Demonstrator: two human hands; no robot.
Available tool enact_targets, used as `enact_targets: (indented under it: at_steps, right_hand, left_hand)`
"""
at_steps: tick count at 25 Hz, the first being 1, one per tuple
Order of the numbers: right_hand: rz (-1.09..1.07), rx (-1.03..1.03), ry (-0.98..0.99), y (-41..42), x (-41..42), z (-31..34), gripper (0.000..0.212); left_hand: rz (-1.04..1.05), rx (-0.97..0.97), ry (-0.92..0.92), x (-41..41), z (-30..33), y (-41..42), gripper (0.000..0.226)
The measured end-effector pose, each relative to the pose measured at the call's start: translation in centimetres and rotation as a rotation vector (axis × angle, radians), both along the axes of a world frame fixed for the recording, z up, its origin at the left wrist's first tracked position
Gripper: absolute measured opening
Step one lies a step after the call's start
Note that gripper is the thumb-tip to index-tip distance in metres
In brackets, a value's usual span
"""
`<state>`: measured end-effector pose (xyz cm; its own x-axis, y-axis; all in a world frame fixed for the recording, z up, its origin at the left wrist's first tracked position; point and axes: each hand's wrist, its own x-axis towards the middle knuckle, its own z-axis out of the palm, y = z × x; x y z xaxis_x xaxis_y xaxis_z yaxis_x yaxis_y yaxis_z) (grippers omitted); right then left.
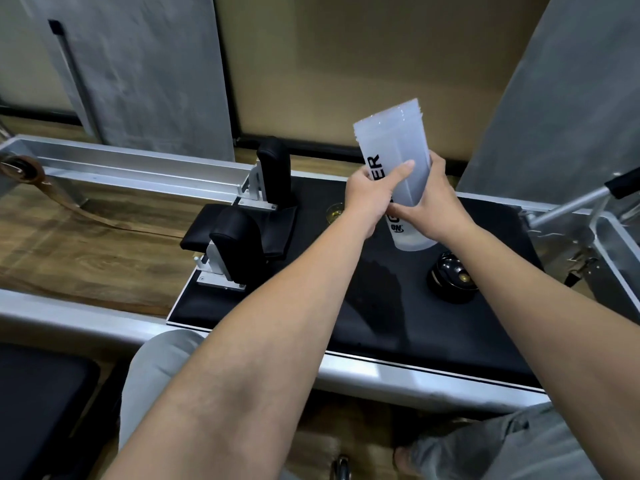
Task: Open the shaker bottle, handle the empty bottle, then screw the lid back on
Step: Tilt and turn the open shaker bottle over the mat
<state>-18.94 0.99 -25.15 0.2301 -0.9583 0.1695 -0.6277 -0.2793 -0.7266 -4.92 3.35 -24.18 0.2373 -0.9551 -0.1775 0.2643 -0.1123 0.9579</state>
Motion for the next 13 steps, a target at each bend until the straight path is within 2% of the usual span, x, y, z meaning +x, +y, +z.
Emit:
enact_targets:
  at_steps: [6,10,13]
  right_hand:
    - [0.015,0.132,-0.092,2.1,-1.8,-3.7,0.11]
    - [0.011,0.246,-0.063,4.5,-3.3,-7.9,0.11]
    - [0.009,0.276,0.049,4.6,-4.9,-8.5,0.093]
  left_hand:
    - [-0.066,0.022,-0.322,-0.6,-3.2,1.2,0.069]
    - [-0.123,0.057,-0.392,-2.3,-8.7,3.3,0.072]
    - [-0.129,0.018,-0.418,-2.8,-10.6,3.7,0.073]
